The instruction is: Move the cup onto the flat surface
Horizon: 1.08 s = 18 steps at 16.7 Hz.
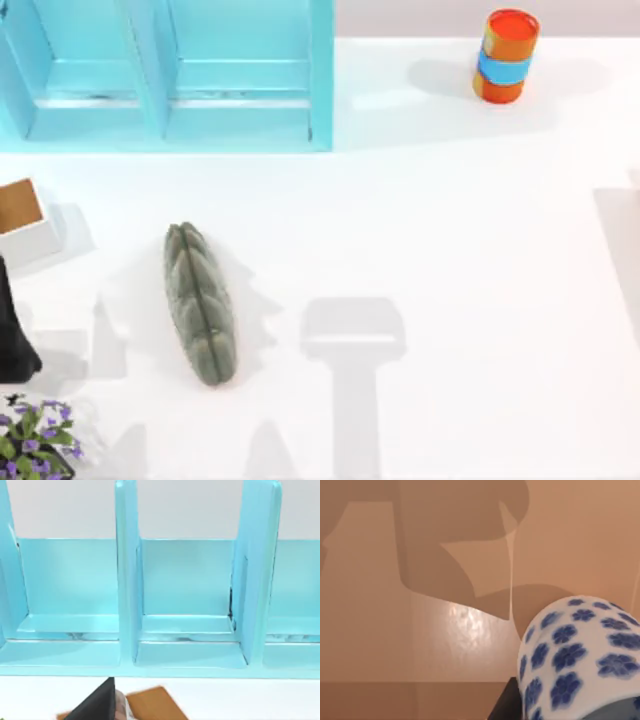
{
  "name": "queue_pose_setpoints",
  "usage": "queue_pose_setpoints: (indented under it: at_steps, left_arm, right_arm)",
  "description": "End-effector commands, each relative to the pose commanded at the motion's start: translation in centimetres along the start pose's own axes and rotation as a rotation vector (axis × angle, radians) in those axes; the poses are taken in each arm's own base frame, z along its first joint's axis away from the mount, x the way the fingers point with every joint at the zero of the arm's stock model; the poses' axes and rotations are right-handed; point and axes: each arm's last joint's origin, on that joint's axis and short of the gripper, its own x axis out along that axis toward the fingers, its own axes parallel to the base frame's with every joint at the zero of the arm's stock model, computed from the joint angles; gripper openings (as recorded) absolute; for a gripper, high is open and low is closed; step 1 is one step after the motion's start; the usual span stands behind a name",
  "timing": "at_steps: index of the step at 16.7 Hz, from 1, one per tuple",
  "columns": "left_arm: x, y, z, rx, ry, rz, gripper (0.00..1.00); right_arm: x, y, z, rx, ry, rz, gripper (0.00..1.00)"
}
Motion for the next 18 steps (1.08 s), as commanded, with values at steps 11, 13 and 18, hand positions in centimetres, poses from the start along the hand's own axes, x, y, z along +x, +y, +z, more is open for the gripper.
queue_pose_setpoints:
  at_steps: [11,13,18]
  left_arm:
    - [0.0,0.0,0.0,0.0,0.0,0.0,1.0]
    - [0.0,0.0,0.0,0.0,0.0,0.0,1.0]
    - [0.0,0.0,0.0,0.0,0.0,0.0,1.0]
  right_arm:
    - [0.0,0.0,0.0,0.0,0.0,0.0,0.0]
    - [-0.1,0.0,0.0,0.001,-0.002,-0.001,0.0]
    - [-2.4,2.2,0.8,-0.006,0.0,0.001,0.0]
